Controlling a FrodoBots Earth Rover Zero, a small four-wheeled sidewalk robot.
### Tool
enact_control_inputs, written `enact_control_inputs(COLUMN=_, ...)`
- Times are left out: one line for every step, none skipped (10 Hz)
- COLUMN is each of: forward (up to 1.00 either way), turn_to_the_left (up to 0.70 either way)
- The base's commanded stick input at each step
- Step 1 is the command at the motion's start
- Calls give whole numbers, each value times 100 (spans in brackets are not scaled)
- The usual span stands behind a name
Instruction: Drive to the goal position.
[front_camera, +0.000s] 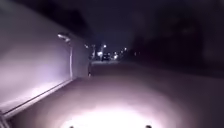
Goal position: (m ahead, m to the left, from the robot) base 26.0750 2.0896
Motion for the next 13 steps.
enact_control_inputs(forward=70, turn_to_the_left=0)
enact_control_inputs(forward=70, turn_to_the_left=0)
enact_control_inputs(forward=70, turn_to_the_left=0)
enact_control_inputs(forward=70, turn_to_the_left=0)
enact_control_inputs(forward=70, turn_to_the_left=0)
enact_control_inputs(forward=70, turn_to_the_left=0)
enact_control_inputs(forward=70, turn_to_the_left=0)
enact_control_inputs(forward=70, turn_to_the_left=0)
enact_control_inputs(forward=70, turn_to_the_left=0)
enact_control_inputs(forward=70, turn_to_the_left=0)
enact_control_inputs(forward=70, turn_to_the_left=2)
enact_control_inputs(forward=70, turn_to_the_left=0)
enact_control_inputs(forward=70, turn_to_the_left=0)
